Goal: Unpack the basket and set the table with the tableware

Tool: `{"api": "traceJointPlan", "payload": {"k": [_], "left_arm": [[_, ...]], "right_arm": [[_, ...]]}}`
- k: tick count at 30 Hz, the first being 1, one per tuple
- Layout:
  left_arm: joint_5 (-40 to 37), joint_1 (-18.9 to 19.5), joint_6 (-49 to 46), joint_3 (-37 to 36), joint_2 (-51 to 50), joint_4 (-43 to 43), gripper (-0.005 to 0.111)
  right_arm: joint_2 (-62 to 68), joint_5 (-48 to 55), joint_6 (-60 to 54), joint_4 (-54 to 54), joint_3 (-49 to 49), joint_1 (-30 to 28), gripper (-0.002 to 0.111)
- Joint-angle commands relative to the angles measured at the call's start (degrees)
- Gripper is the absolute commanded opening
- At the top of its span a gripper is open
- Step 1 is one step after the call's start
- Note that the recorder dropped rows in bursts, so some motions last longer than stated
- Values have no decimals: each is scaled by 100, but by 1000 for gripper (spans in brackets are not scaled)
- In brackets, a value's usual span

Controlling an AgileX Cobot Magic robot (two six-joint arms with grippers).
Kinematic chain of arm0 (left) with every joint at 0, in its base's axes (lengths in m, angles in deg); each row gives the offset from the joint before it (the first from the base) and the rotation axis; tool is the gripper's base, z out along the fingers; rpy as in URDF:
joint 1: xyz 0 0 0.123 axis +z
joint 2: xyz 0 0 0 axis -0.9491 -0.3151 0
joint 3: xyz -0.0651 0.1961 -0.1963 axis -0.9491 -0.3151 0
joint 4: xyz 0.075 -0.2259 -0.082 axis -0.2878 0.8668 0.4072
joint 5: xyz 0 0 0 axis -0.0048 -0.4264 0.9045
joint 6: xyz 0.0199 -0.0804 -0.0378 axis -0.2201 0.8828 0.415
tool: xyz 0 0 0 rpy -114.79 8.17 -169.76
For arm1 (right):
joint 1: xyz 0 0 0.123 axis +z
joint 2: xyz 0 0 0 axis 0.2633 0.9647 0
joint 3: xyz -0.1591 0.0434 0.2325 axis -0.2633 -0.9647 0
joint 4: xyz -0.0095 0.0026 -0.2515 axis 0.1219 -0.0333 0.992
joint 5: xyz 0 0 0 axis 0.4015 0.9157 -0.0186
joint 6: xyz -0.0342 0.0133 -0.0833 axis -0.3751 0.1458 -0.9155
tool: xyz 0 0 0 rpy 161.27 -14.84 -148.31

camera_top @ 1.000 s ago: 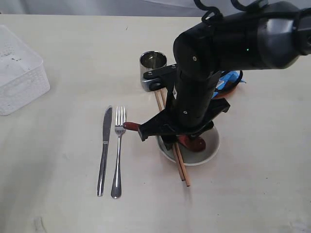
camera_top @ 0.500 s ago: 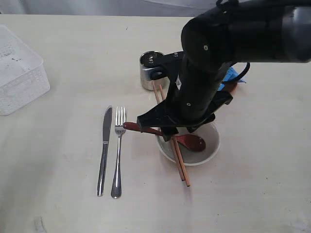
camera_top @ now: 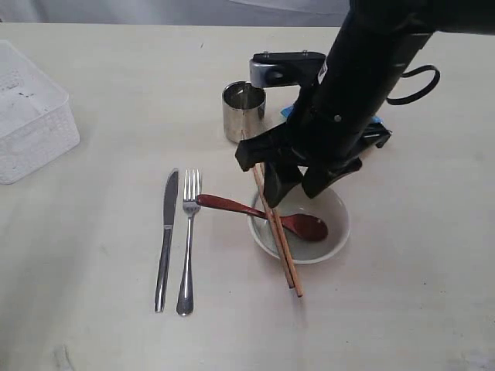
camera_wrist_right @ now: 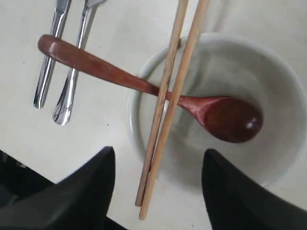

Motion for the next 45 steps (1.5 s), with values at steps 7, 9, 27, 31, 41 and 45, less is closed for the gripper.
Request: {"api": "traceJointPlan", "payload": {"k": [7, 9, 27, 31, 41, 45], "left_arm": [[-350, 13, -174, -27, 31, -17, 0], [-406, 13, -174, -27, 31, -17, 0], [-606, 13, -152, -27, 1149, 346, 0], [-606, 13, 8, -27, 1691, 346, 0], [-1174, 13, 549, -27, 2143, 497, 0], [-1447, 13, 549, -27, 2143, 497, 0]], "right_arm": [[-244, -510, -315, 76, -94, -13, 44], [-499, -618, -276, 103, -94, -13, 32], [-3574, -2268, -265, 199, -1232, -13, 0], [-4421, -2871, -265, 199, -1679, -13, 0], [-5210, -1421, 358, 63, -2558, -13, 0], [-4670, -114, 215, -550, -2714, -13, 0]]}}
